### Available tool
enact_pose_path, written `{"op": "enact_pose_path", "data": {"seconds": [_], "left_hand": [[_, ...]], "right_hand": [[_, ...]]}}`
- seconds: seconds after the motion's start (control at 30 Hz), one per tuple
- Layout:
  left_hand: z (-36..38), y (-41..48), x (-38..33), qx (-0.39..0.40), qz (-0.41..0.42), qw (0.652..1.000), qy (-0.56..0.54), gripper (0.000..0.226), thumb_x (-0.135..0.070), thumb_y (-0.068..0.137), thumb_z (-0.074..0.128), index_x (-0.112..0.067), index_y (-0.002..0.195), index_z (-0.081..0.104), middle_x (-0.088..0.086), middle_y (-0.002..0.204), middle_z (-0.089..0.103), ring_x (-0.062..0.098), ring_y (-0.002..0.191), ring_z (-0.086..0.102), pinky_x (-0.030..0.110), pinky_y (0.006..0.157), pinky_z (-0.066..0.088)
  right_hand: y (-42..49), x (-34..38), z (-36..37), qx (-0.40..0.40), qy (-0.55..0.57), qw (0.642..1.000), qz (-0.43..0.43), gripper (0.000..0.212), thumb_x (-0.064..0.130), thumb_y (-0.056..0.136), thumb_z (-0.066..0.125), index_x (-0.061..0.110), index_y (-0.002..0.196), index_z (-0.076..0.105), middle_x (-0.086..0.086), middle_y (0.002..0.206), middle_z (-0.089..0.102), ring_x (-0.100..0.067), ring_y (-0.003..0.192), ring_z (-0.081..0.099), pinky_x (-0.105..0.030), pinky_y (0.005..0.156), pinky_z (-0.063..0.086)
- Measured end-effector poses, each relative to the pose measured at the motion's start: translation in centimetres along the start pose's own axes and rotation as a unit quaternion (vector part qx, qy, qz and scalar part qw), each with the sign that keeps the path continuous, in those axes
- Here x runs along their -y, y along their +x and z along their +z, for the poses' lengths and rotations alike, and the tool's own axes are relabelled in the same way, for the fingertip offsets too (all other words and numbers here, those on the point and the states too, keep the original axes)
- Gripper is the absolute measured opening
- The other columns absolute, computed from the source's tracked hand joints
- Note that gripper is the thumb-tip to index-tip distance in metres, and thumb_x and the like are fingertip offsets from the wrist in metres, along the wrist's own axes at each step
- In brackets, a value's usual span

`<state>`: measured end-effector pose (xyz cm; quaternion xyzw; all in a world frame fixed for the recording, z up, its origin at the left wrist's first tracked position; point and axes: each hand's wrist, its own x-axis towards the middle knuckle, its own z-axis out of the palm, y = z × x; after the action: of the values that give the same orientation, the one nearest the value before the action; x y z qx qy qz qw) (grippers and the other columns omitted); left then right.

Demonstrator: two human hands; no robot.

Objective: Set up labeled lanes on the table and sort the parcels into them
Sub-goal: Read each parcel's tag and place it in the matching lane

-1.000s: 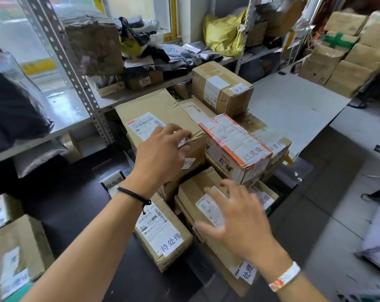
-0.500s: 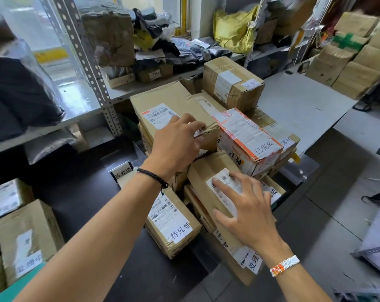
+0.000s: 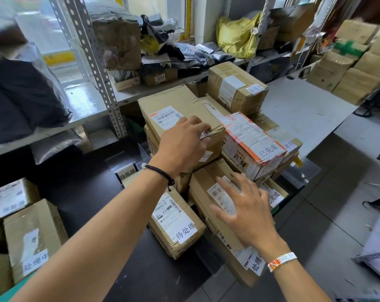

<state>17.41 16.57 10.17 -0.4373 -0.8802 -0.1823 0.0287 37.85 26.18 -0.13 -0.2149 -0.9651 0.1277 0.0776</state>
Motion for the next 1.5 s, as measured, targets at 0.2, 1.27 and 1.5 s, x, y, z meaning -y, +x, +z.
{"op": "enact_pose_path", "data": {"seconds": [0.2, 1.27, 1.5], "left_hand": [[-1.5, -1.1, 2.1, -0.020, 0.016, 1.000, 0.008, 0.049, -0.051, 0.107, 0.044, -0.029, 0.150, 0.054, -0.006, 0.153, 0.052, 0.020, 0.141, 0.043, 0.043, 0.113, 0.038], [-5.1, -40.3, 39.4, -0.067, -0.553, 0.828, -0.064, 0.060, -0.041, 0.102, 0.057, -0.016, 0.154, 0.041, 0.007, 0.159, 0.040, 0.036, 0.141, 0.042, 0.053, 0.112, 0.039], [-1.3, -47.0, 43.7, -0.039, -0.632, 0.621, -0.463, 0.061, -0.067, 0.095, 0.060, -0.017, 0.129, 0.070, 0.007, 0.122, 0.077, 0.026, 0.109, 0.075, 0.048, 0.101, 0.056]], "right_hand": [[0.0, 1.9, -2.0, -0.094, 0.042, 0.994, -0.032, 0.067, 0.067, 0.093, 0.048, 0.038, 0.153, 0.047, 0.003, 0.157, 0.044, -0.018, 0.145, 0.042, -0.050, 0.115, 0.032], [1.8, 47.9, 17.7, 0.295, 0.206, 0.902, -0.238, 0.066, 0.049, 0.098, 0.064, 0.030, 0.157, 0.040, 0.013, 0.154, 0.046, -0.010, 0.140, 0.046, -0.037, 0.114, 0.042], [0.2, 51.5, 25.0, 0.391, 0.183, 0.899, -0.075, 0.099, 0.067, 0.064, 0.056, 0.022, 0.150, 0.041, -0.004, 0.147, 0.052, -0.027, 0.132, 0.055, -0.052, 0.107, 0.050]]}}
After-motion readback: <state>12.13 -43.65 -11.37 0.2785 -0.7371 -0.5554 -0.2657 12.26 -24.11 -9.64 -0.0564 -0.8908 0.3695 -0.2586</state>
